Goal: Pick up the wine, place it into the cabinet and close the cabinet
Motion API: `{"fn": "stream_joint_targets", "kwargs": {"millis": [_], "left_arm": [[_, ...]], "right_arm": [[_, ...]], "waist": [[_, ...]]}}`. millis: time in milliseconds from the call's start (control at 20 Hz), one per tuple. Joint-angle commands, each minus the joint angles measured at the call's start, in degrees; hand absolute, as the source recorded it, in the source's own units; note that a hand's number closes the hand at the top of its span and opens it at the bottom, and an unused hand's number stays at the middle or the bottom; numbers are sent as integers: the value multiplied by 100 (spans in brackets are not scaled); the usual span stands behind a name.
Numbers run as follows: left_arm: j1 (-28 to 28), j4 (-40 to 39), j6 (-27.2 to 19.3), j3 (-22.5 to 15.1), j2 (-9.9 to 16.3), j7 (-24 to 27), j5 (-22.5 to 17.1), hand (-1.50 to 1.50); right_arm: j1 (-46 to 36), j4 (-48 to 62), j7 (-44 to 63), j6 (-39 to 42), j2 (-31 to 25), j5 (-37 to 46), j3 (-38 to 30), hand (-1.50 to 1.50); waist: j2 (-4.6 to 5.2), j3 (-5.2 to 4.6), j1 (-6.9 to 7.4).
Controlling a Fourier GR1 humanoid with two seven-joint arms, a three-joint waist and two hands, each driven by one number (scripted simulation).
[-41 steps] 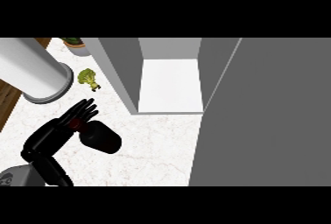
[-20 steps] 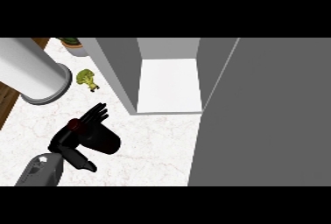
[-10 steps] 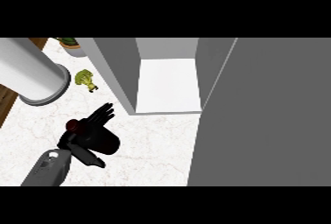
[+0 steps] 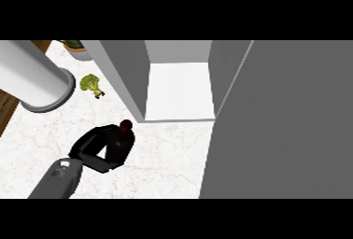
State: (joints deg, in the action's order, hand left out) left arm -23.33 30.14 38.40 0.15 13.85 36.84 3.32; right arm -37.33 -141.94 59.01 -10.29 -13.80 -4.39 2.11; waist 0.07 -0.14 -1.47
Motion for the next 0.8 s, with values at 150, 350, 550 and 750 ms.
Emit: {"fn": "stream_joint_targets", "kwargs": {"millis": [150,350,550,750], "left_arm": [[86,633,274,-647,44,1502,509,150],[219,900,-58,-679,81,1882,419,150],[451,840,-1700,-65,-475,1579,-7,150],[619,1196,-3044,603,-1072,1267,-552,150]], "right_arm": [[66,-289,323,-97,39,-91,130,-150],[50,-334,356,77,-197,-583,-384,-150],[128,-308,294,-83,-22,-96,123,-150],[322,-361,256,3,-77,-395,-131,-150]], "waist": [[-19,-5,37],[-26,8,60],[-33,2,115],[-64,20,160]]}}
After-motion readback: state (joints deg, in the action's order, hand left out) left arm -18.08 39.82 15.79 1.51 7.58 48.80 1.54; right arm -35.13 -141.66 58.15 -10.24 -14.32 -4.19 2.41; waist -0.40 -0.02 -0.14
